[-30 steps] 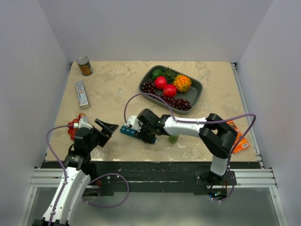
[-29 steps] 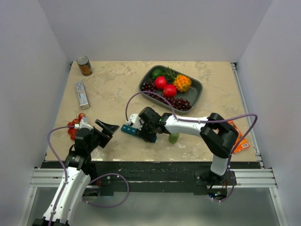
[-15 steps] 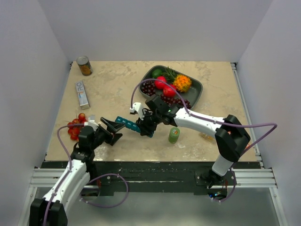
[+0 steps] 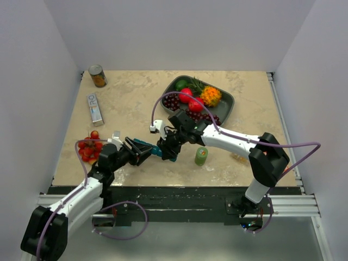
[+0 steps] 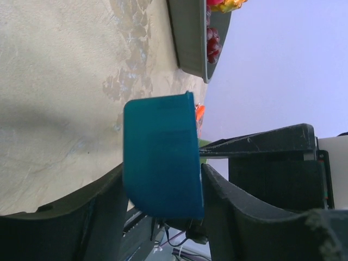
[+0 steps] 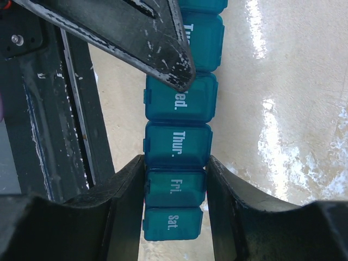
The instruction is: Sort the pills into containers
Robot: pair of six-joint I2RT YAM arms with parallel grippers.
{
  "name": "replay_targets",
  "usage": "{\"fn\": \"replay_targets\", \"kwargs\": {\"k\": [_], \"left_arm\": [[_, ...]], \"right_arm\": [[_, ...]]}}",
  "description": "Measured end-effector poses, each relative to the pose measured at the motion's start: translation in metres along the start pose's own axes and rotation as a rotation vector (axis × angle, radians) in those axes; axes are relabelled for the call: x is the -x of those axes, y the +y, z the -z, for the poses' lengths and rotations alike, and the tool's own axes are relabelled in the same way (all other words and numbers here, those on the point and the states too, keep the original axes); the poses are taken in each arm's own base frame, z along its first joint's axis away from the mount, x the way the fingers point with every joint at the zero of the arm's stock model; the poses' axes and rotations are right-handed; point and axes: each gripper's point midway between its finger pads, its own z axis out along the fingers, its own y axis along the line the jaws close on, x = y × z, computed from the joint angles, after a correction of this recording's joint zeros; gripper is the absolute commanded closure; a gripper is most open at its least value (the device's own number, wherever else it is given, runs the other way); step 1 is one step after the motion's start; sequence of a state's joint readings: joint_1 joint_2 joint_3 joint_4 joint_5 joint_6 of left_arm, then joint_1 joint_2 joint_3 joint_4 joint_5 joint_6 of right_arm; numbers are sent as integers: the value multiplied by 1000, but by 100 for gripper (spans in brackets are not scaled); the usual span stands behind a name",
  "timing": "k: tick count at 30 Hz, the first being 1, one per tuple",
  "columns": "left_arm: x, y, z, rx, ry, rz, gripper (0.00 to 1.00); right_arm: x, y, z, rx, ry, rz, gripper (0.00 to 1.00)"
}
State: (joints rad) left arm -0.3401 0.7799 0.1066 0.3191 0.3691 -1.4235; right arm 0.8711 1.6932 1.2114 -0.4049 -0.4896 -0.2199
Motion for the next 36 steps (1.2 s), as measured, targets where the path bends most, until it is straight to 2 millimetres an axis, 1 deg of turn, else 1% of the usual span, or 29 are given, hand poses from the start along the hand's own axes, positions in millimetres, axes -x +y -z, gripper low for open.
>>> {"fn": "replay_targets", "kwargs": {"k": [1,2,4,5,6,9,10,11,13,14,16,17,18,20,23,27,29,32,36], "left_arm": [[0,-1,-1,0,0,1,46],[0,-2,-3,-1,1,2,51],[-1,-5,-5,-1,6,2,55],[-1,-6,-6,-3,9,1,64],[-2,-7,-7,-4,12,1,67],[-2,-9,-7,-12,10,7,82],[-1,-10,-7,-12,8,10,88],[-1,-10,-7,-14,7,8,91],[-1,-11,-7,-17,3,10,97],[0,-12,-7,-19,0,11,99],[0,-13,-6,-23,-5,13,100],[1,-15,-6,-30,-9,12,100],[2,-18,-5,-41,-14,10,100],[3,-23,-3,-59,-23,9,100],[4,-29,-1,-83,-34,11,100],[6,-32,0,-92,-44,15,100],[7,-32,1,-89,-49,16,100],[7,-29,2,-79,-56,21,100],[9,-27,3,-67,-70,30,100]], "right_arm": [[0,0,0,2,0,0,85],[0,1,0,4,-1,0,84],[0,1,0,8,-2,0,84],[0,2,0,10,-3,0,84],[1,2,0,12,-3,0,84],[1,4,0,22,-6,0,82],[1,4,0,25,-7,0,80],[1,4,0,26,-8,0,75],[2,5,0,29,-9,1,62],[2,5,0,29,-10,3,41],[3,5,0,36,-14,11,23],[2,6,1,45,-12,18,10],[0,7,2,57,-5,24,5],[-2,10,7,91,1,42,1],[1,10,23,119,-21,62,1],[13,2,48,99,-86,78,3],[18,-1,57,86,-112,83,4],[20,-3,61,83,-123,83,9],[15,-3,58,88,-113,73,11]]}}
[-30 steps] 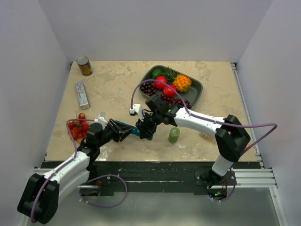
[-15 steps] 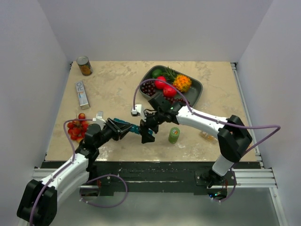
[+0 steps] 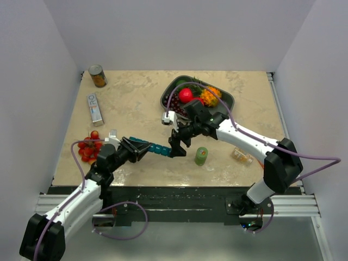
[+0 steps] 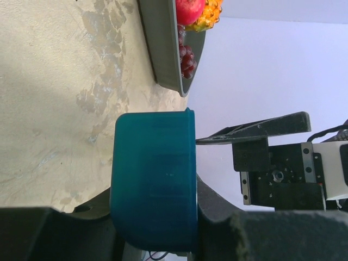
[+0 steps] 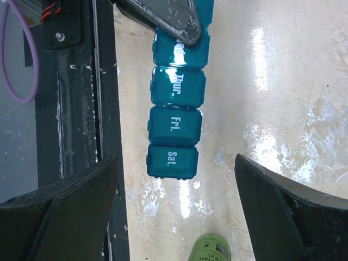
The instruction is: Sort the pills into containers
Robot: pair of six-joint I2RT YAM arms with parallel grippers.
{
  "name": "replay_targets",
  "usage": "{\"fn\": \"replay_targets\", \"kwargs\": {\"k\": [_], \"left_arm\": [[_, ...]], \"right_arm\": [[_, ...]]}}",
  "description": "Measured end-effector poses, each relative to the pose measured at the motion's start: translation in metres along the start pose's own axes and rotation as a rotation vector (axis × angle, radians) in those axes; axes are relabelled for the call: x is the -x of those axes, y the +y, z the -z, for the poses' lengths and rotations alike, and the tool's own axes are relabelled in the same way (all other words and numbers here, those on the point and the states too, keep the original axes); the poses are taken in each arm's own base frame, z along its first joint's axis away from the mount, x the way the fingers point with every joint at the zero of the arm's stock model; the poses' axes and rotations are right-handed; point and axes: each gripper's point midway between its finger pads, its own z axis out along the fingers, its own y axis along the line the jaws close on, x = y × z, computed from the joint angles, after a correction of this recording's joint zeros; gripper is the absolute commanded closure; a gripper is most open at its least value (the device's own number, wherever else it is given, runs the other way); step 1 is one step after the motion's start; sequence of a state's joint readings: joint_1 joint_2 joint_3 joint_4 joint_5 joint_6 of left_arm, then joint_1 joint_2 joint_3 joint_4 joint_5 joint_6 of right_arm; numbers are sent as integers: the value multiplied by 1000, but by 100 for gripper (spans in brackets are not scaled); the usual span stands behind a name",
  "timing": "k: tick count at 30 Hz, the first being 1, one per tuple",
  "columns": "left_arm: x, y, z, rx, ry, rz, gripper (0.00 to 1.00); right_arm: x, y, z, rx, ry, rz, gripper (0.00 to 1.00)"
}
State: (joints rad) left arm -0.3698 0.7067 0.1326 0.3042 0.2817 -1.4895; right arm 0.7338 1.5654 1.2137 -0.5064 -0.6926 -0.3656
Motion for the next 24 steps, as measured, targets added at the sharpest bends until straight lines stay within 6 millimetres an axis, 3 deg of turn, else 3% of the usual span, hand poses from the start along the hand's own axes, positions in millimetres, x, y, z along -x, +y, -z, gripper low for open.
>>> {"fn": "replay_targets", "kwargs": {"k": [7,14,18,19,22,24], "left_arm": [[1,2,1,14,-6,23,100],[1,4,1,22,-7,27,100],[1,2,2,15,-9,33,100],[1,2,2,14,-9,36,100],[1,1,2,12,-12,40,100],[1,1,2,13,-13,41,100]], "right_arm": [[-13,1,-15,24,39,-24,11],[-19,9,-26,45,68,-19,21],[-19,8,-27,32,74,-10,39],[-19,7,-27,27,75,-9,50],[-20,4,-27,12,80,-7,67],[-20,4,-27,11,81,-4,72]]}}
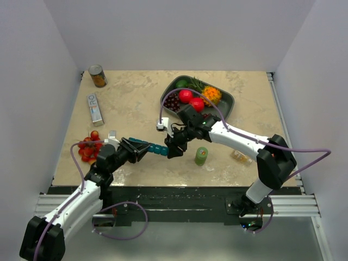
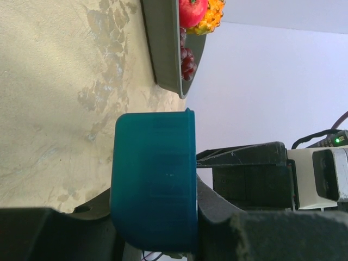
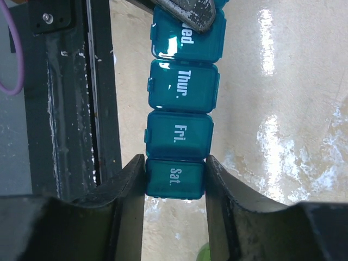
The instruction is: Sort the pills into containers
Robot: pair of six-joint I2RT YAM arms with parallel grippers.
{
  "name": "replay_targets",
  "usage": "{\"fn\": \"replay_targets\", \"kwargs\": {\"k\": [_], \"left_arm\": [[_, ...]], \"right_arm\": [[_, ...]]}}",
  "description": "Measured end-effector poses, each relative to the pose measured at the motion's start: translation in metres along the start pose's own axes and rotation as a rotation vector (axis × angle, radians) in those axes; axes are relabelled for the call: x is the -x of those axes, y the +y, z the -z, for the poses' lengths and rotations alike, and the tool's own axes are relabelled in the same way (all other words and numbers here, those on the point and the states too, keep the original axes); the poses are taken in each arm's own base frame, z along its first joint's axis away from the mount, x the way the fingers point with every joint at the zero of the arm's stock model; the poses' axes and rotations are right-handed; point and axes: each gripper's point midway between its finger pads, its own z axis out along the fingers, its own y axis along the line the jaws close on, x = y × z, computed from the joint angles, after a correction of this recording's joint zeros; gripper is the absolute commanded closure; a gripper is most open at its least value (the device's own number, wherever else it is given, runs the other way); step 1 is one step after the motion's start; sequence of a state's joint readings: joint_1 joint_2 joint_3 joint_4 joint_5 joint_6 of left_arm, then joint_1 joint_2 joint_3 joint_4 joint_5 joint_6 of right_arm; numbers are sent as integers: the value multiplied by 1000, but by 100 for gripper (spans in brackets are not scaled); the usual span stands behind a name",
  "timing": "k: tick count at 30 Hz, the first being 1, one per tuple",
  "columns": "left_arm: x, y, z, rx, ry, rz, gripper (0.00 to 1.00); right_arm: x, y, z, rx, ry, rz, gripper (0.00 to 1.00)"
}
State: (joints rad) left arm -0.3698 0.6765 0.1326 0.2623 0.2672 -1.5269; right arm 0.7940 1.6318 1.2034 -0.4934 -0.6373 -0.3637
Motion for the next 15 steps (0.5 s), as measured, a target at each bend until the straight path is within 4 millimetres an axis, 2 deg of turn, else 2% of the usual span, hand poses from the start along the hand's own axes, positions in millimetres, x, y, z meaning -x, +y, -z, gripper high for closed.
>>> {"fn": "replay_targets", "kwargs": {"k": [2,7,11,15], "left_arm": [[0,0,0,1,-1,0,100],[0,2,0,3,1,-22,100],[-3,6,0,15,13,-55,100],[-3,8,0,14,16,-70,100]], "right_arm": [[0,0,0,0,0,1,77],[-1,1,1,10,-2,-4,79],[-2,1,3,28,-6,-20,78],[-3,1,3,35,-4,-25,71]]}}
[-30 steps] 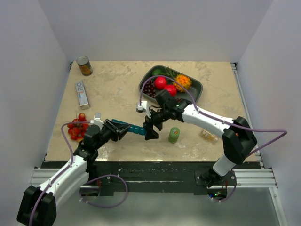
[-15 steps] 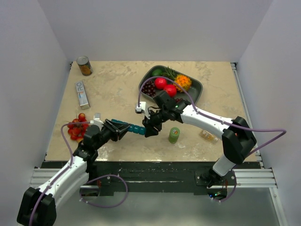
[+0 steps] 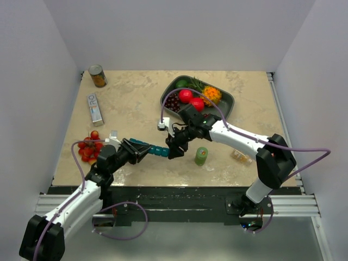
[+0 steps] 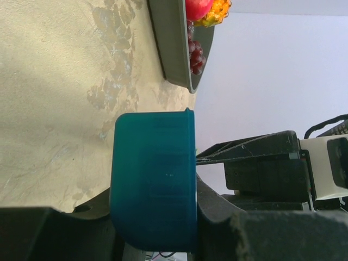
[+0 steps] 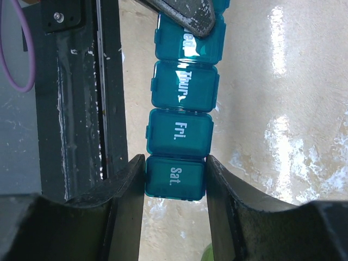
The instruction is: Sort the pills into containers
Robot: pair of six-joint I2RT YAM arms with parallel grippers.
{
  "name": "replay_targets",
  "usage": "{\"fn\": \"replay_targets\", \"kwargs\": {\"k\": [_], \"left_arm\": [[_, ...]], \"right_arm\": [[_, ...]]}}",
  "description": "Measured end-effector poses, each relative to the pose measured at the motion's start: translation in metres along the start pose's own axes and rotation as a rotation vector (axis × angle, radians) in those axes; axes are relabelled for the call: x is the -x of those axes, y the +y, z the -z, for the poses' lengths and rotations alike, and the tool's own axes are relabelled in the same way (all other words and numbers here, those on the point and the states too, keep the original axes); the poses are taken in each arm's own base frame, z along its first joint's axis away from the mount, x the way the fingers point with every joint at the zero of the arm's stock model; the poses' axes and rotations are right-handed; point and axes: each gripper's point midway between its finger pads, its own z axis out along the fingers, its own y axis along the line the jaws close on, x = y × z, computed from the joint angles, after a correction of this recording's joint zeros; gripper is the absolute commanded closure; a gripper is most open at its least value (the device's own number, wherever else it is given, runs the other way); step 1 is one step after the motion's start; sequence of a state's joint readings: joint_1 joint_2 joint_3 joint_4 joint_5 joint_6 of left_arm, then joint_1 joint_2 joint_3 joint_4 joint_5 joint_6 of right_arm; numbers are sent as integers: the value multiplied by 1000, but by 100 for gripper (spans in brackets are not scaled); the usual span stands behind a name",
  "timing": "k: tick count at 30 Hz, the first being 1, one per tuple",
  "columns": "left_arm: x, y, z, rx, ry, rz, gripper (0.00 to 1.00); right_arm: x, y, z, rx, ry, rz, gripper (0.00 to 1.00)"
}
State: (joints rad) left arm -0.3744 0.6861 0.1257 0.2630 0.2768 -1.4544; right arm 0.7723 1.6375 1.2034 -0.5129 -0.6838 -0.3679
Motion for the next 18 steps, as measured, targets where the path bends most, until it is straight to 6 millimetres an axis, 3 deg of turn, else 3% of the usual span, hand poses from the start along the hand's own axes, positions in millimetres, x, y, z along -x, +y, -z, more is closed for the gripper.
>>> {"fn": "replay_targets", "kwargs": {"k": [3,18], "left_arm": [[-1,2,0,-1,2,0,100],[-2,5,0,7,9,-33,100]], "right_arm": [[0,0,0,0,1,-1,67],[-1,2,2,22,-5,-1,73]]}}
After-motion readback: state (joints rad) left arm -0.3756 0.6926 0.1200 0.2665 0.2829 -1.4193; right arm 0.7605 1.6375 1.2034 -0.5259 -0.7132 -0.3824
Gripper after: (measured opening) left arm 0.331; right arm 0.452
